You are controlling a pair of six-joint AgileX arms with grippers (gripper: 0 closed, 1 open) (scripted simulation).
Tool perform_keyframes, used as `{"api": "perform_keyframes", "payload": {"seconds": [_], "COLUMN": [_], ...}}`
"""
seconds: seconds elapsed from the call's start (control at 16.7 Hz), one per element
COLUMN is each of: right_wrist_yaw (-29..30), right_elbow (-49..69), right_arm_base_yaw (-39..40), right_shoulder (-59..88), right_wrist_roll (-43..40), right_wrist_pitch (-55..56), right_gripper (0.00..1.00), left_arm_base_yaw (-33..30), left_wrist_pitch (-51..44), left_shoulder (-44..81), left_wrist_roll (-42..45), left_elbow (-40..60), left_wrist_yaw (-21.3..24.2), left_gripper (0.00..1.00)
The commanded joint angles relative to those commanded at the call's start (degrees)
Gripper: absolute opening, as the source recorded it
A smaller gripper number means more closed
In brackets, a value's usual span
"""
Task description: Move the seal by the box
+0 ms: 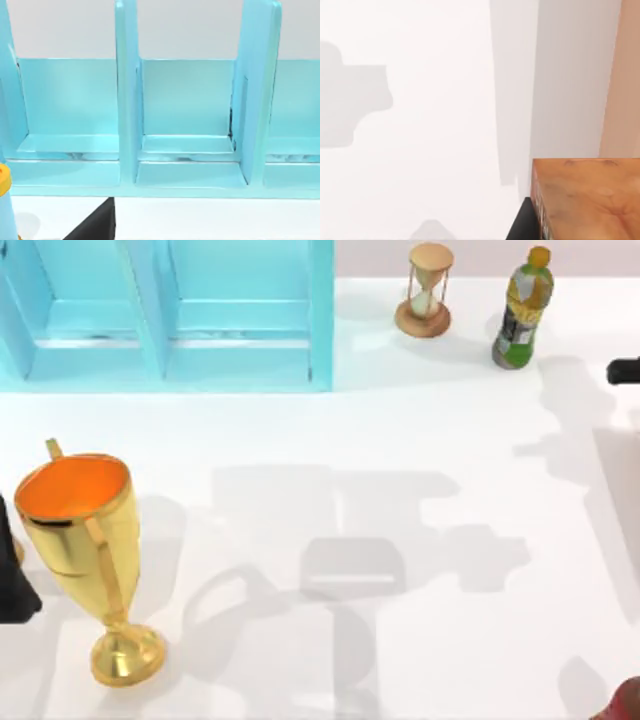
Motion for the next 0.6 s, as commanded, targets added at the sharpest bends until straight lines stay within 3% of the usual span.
{"api": "perform_keyframes", "payload": {"seconds": [0.6], "right_wrist_yaw": [-3.1], "right_elbow": [-5.6], "right_arm_base_yaw": [-2.8], "right_shoulder": [0.2], "right_wrist_roll": [-1.9], "right_wrist_pitch": [11.6], "right_gripper": [0.0], "left_arm_base_yaw": [0.0], "left_wrist_pitch": [0.0], "left_shoulder": [0.0], "left_wrist_roll": [0.0], "left_elbow": [0.0], "left_wrist_yaw": [0.0], "left_gripper": [1.0]}}
